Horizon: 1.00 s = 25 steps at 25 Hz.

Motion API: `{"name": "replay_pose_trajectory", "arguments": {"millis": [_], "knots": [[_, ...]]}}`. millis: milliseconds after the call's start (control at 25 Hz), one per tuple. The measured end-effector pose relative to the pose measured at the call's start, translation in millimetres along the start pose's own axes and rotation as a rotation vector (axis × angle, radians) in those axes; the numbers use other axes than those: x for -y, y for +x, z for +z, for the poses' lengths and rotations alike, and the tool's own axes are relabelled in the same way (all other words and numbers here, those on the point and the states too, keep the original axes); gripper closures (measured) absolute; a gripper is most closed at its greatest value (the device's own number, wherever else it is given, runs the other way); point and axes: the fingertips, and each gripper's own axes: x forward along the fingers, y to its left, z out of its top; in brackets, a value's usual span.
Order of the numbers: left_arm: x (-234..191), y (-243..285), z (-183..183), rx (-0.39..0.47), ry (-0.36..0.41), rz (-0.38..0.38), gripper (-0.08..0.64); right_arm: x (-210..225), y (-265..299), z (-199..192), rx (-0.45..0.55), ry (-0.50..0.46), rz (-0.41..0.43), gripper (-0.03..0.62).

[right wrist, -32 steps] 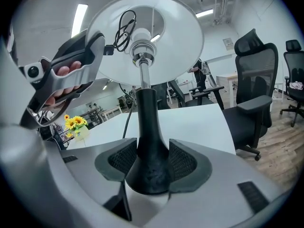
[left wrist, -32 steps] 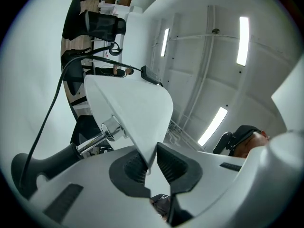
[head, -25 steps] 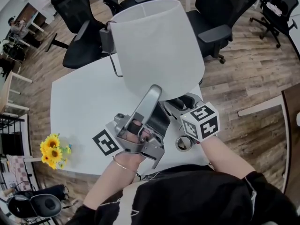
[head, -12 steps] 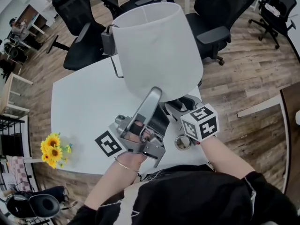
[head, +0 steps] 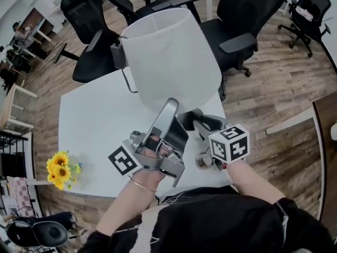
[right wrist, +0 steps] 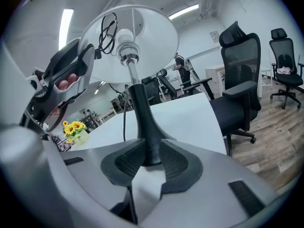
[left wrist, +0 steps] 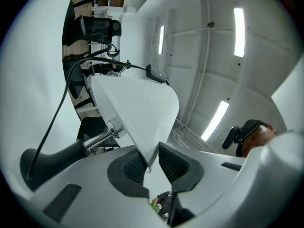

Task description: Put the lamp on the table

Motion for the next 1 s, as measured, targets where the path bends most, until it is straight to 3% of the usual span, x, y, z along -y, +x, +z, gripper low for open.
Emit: {"name": "replay_pose_trajectory", "arguments": {"millis": [80,120,280,1000], "knots": [[0,1,0,0.008,-0.004,-0.001,0.492,4,-6,5,0.031,0.015,-0.006,0.549],[0,1,0,0.010,-0.004,-0.001,0.492,6,-9,8,0.043,0.030,-0.008,0.560],[2,3,-1,0.009,-0.005,0.004,0.492,12,-18,13,0.073,0.088,-0.016,0.562],[3,1,-10,0.003,0.043,0.042,0.485,39,-96,71,0.296,0.154,-0.075,0.565]]}}
